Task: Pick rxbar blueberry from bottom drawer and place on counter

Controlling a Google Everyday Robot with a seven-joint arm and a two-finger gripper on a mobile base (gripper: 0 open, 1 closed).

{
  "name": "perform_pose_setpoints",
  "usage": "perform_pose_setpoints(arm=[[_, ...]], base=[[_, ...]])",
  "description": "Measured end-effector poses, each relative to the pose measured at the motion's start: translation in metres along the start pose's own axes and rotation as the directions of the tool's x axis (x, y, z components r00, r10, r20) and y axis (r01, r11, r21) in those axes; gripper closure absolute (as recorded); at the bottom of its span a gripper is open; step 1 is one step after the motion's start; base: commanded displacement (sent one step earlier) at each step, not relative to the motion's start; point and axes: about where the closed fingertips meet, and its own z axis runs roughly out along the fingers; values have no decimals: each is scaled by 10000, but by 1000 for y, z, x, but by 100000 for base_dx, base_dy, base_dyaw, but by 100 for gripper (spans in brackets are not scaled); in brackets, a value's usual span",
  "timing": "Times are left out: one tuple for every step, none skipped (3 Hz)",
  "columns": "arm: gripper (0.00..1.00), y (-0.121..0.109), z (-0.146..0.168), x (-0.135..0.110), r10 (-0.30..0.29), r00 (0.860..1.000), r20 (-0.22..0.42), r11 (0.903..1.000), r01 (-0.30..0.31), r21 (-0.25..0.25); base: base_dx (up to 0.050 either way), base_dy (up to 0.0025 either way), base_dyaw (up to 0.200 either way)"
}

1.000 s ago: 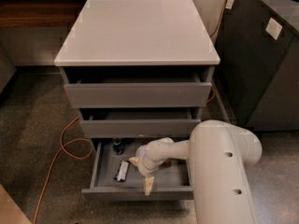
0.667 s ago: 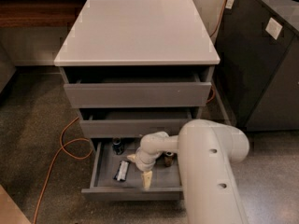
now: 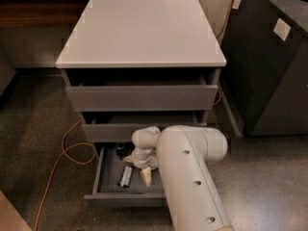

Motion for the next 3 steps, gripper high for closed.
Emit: perform_pose_setpoints(arm=[[0,0,0,0,2,10000,3,10000,-2,-4],[0,-3,2,5,-354,9992,-208,9992,350,-166],[0,-10,3,4,-821,9949,-591,9961,800,-367]], base=[[0,0,0],[0,0,0],[0,0,0]])
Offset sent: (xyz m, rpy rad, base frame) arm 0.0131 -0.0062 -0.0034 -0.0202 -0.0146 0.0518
